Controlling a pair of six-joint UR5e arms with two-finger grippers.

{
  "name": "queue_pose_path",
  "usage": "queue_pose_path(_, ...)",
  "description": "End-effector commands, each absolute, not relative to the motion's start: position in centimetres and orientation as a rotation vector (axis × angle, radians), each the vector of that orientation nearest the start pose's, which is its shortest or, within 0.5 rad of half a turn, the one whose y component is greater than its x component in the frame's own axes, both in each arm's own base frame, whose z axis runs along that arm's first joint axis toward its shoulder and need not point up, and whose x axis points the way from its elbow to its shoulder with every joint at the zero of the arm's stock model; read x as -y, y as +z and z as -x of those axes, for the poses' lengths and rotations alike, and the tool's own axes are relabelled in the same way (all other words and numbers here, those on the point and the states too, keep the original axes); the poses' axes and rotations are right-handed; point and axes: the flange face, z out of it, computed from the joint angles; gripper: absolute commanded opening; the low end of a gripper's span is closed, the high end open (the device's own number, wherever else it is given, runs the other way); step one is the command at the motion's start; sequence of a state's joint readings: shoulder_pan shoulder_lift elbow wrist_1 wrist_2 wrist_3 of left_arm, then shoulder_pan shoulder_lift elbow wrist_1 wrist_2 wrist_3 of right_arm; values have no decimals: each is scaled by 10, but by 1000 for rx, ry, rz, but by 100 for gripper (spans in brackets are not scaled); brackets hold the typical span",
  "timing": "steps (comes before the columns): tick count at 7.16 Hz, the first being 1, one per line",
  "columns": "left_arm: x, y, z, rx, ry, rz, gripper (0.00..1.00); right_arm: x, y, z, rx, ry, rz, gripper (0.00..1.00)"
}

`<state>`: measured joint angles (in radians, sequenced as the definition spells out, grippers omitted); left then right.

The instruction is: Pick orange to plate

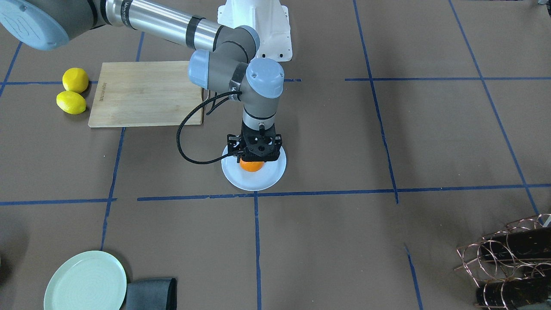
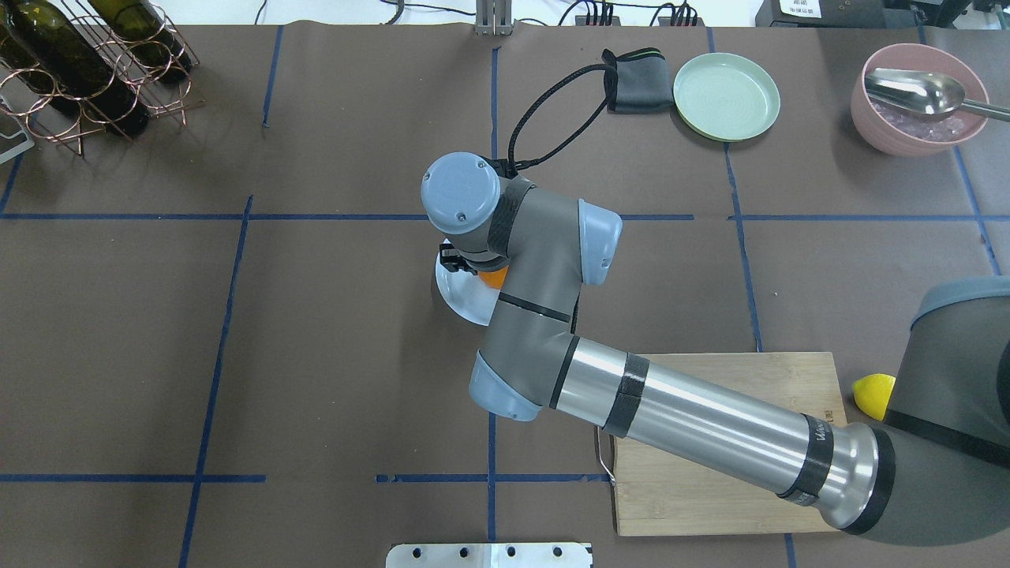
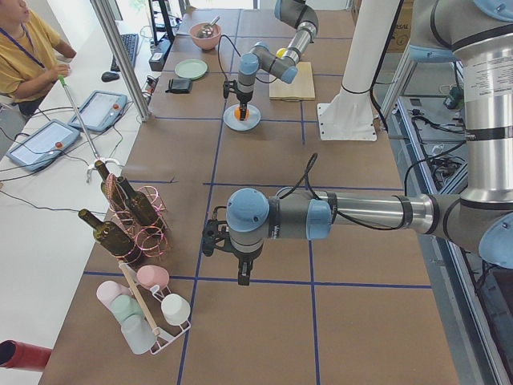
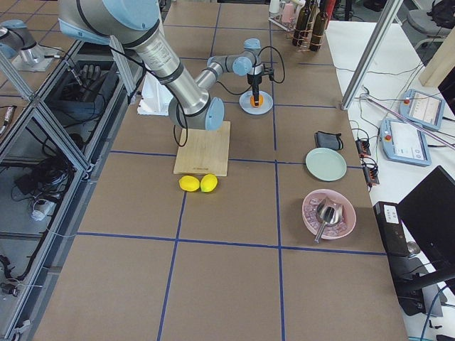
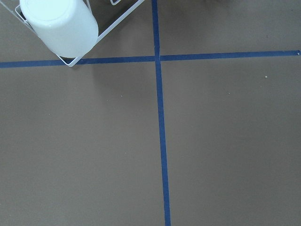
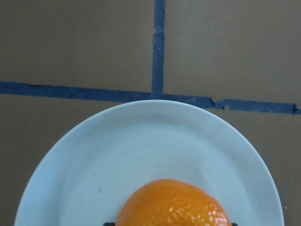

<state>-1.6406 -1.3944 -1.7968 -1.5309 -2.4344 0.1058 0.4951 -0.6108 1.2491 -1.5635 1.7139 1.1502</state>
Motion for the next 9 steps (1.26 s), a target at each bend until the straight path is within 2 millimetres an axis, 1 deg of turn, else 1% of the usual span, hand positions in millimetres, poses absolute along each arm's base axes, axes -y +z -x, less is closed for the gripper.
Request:
queue_pose_path(1, 412, 624, 87, -859, 38, -88, 100, 485, 186, 650, 653, 54, -143, 100)
queue_pose_path(2, 413, 625, 86, -860, 39, -85, 100, 494, 179, 639, 678, 57, -120, 100)
queue_pose_path(3, 412, 625, 87, -859, 38, -86, 100, 511, 168, 613, 729, 53, -73, 100)
queue_pose_path(4, 412, 625, 87, -859, 38, -86, 100, 535, 163, 573, 774, 74, -53, 100)
queue_pose_path(5, 412, 625, 87, -859, 38, -86, 100, 551, 165, 548, 789, 46, -56, 100)
queue_pose_path(6, 412, 625, 87, -860, 36, -84, 100, 565, 173, 515, 797, 38, -43, 100)
queue_pose_path(7, 413, 625, 86, -860, 38, -85, 100, 566, 191, 464, 801, -30, -70, 100)
queue_pose_path(8, 414, 625, 86, -860, 38, -85, 100, 560, 230, 400, 811, -97, -98, 100)
queue_pose_path(9, 416, 625, 86, -860, 38, -85, 100, 566, 269, 329, 809, -145, -108, 100)
